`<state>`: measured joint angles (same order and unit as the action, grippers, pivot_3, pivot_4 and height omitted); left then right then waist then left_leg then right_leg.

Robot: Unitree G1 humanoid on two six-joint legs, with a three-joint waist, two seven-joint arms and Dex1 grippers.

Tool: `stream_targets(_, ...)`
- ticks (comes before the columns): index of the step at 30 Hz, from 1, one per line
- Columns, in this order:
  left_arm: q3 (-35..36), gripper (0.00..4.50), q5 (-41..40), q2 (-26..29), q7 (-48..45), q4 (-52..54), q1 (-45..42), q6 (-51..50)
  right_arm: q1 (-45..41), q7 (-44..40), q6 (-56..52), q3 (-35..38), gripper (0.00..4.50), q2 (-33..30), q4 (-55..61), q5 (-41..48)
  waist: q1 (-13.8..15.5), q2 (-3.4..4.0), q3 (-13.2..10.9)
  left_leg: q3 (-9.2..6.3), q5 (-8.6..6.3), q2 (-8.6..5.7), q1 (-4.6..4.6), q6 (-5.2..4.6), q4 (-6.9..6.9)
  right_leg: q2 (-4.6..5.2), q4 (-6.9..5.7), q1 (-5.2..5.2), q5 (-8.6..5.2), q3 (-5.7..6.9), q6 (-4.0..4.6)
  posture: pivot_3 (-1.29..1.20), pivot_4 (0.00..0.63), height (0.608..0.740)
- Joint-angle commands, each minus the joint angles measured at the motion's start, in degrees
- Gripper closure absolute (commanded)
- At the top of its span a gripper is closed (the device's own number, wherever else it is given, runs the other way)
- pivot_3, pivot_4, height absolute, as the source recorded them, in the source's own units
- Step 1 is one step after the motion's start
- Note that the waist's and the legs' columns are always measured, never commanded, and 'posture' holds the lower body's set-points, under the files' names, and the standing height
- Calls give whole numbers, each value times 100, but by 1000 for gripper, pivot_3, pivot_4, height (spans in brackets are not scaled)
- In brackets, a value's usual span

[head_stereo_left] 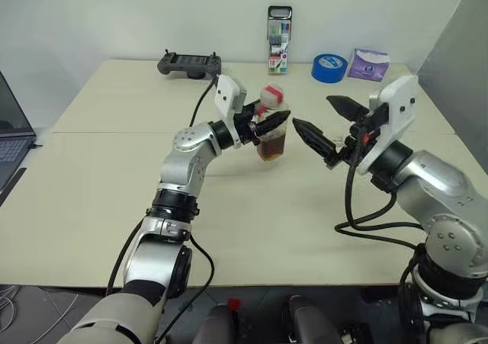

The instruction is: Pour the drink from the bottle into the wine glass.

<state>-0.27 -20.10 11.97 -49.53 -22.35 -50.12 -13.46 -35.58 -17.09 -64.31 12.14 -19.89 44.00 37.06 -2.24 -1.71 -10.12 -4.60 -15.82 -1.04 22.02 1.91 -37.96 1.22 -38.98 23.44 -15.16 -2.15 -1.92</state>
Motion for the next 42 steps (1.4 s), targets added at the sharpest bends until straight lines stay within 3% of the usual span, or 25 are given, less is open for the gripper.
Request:
stream_targets(1, -16, 2331, -58, -105, 81, 403, 46, 31, -307, 188, -245, 125, 0, 79, 148, 477, 16, 0, 0, 1, 0, -1, 0, 0, 0, 0, 1, 0, 0, 0, 0, 0, 150, 740)
stream_targets(7, -20, 2331, -130, -167, 228, 858, 385, -121, -431, 547, -411, -217, 0, 221, -43, 590, 36, 0, 0, 9, 0, -10, 5, 0, -1, 11, 9, 3, 0, -5, 0, 0, 150, 740)
stream_targets(17, -114, 2331, -35, -103, 237, 1301, 716, 21, -475, 1345, -7, -706, 0, 487, -840, -351, 45, 0, 0, 8, 0, -12, 7, 1, 0, 14, 6, 5, 0, -5, 0, 0, 150, 740)
stream_targets(25, -164, 2331, -83, -99, 203, 1382, 769, 27, -492, 1306, 291, -859, 0, 854, -983, -450, 42, 1, 0, 7, 0, -12, 7, 0, 0, 13, 5, 6, 0, -4, 0, 0, 150, 740)
stream_targets(40, -254, 2331, -122, -4, -10, 1684, 964, -94, -338, 812, 503, -966, 0, 467, -1171, -448, 43, 1, 0, 10, 0, -13, 7, 0, -1, 12, 7, 6, 0, -3, 0, 0, 150, 740)
stream_targets(42, -279, 2331, -171, -8, -71, 1745, 989, -146, -306, 758, 536, -940, 399, 415, -1173, -425, 42, 1, -1, 10, 0, -12, 7, 0, -1, 12, 7, 6, 0, -2, 0, 0, 150, 740)
